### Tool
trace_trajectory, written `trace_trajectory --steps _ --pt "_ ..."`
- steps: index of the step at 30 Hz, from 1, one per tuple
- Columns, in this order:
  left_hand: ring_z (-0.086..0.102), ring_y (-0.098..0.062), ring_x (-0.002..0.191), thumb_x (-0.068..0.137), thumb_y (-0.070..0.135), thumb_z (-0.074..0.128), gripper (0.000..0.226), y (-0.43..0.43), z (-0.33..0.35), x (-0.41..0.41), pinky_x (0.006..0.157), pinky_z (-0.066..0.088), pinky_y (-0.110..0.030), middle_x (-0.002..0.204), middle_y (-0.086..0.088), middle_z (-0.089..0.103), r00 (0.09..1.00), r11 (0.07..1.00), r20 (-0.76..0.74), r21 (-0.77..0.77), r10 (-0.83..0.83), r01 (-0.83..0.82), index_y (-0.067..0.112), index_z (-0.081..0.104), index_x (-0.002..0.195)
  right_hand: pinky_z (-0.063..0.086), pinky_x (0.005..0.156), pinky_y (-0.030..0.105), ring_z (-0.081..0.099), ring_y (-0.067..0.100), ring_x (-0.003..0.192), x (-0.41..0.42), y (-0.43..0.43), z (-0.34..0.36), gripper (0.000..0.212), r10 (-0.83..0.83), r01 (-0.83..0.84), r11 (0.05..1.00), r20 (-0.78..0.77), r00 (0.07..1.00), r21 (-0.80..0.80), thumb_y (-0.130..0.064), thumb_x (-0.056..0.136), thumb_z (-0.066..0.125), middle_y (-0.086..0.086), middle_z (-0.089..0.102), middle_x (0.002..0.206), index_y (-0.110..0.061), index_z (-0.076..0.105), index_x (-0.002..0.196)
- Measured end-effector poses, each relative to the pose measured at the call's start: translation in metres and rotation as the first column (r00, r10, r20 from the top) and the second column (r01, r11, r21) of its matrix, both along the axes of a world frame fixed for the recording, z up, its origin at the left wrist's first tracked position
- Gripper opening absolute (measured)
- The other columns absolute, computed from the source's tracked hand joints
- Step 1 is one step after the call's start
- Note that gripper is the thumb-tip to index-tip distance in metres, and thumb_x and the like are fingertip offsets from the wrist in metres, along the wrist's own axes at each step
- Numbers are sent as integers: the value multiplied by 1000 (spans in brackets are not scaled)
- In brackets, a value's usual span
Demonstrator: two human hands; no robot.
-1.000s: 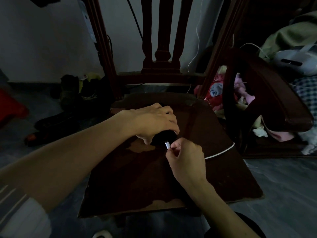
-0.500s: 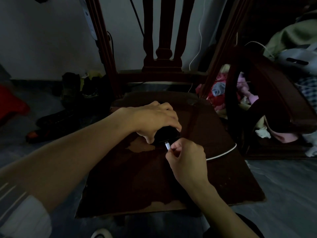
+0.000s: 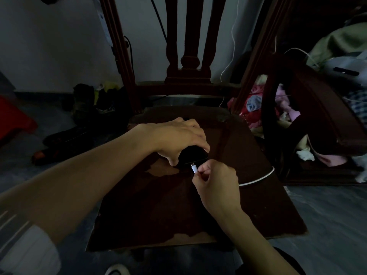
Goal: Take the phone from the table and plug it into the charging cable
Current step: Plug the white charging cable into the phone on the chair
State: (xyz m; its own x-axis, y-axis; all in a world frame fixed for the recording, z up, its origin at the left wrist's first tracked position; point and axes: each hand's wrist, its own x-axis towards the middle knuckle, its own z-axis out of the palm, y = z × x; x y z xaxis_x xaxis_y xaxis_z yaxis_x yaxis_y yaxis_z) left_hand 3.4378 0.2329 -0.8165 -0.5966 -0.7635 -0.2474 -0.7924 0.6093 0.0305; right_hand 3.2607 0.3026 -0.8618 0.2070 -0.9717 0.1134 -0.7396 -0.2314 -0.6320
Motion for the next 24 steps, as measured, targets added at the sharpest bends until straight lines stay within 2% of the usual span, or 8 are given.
trace_trajectory --steps 8,15,24 --pt "17 -13 135 60 34 82 88 -4 -1 1 99 18 -35 139 17 36 1000 1000 -24 22 14 -13 51 35 133 56 63 30 63 7 62 -2 -4 2 8 12 -12 1000 -18 1000 2 -21 80 72 -9 66 68 -21 66 75" --pt "19 -13 133 59 34 83 89 -7 1 -1 100 22 -36 138 18 36 999 999 -38 38 35 -34 54 35 131 59 66 37 66 11 65 -9 -8 6 4 -5 5 1000 3 1000 27 -22 82 72 -6 70 74 -20 69 81" --pt "20 -13 133 58 33 83 89 -6 2 -3 97 20 -35 136 17 37 998 999 -42 37 36 -35 53 36 131 58 62 34 64 8 63 -8 -13 7 4 29 -29 1000 -30 999 9 -23 84 72 -6 69 75 -20 68 83"
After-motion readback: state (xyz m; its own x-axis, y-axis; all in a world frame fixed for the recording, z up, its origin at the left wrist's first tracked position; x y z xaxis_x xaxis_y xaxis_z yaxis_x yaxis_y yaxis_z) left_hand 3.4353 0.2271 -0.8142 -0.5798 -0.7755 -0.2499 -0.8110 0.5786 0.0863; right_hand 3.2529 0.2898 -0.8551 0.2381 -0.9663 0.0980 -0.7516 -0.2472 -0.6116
